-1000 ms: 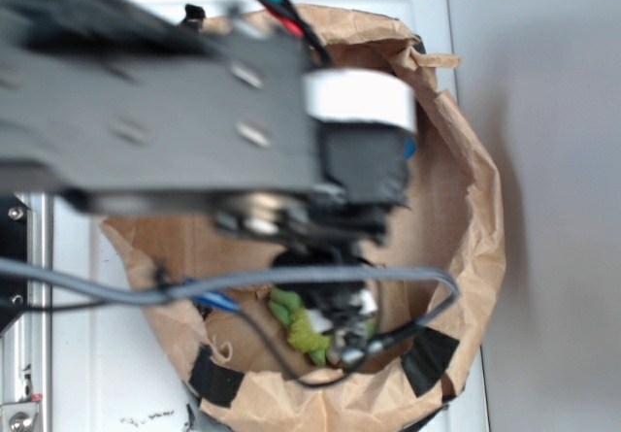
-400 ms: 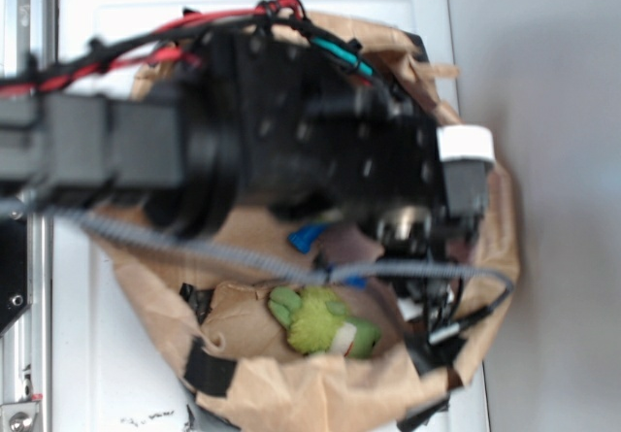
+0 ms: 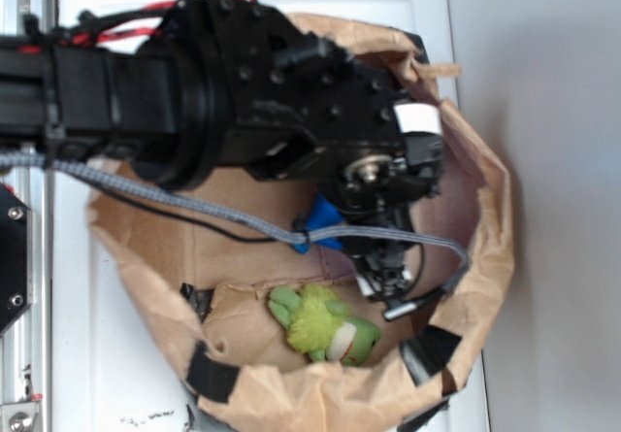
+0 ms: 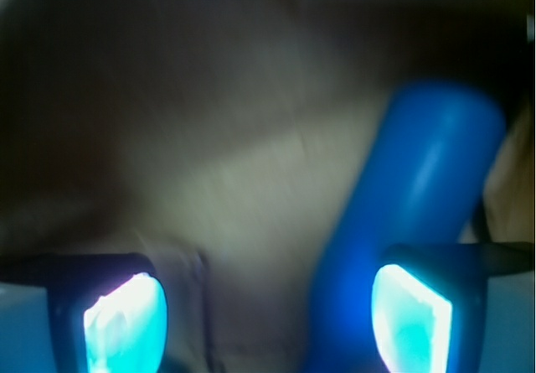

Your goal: Grab the blue bottle.

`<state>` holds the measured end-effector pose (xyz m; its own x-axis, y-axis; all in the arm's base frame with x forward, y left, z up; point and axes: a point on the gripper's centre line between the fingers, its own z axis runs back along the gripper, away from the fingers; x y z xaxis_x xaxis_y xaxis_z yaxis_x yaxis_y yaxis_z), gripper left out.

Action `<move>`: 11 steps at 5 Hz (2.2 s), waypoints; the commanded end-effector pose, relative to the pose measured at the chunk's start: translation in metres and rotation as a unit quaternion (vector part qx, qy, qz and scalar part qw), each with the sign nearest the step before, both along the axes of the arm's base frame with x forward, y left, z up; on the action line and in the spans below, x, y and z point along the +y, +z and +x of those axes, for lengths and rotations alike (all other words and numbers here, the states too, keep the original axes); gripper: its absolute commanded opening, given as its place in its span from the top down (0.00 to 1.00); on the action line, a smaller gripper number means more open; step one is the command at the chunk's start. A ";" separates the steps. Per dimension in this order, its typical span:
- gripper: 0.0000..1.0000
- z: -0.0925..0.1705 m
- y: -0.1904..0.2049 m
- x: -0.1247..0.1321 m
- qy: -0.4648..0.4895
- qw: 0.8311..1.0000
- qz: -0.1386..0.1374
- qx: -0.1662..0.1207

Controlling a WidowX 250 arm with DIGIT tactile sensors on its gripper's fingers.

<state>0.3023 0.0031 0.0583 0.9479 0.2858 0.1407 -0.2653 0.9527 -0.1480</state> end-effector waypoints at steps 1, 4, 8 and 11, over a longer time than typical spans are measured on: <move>0.00 -0.014 0.024 -0.001 -0.015 0.998 0.034 -0.051; 0.00 0.019 -0.015 -0.007 0.017 0.994 0.093 -0.048; 1.00 0.006 0.035 -0.007 0.000 0.997 0.039 -0.065; 1.00 -0.051 0.127 -0.013 -0.034 0.997 0.071 0.006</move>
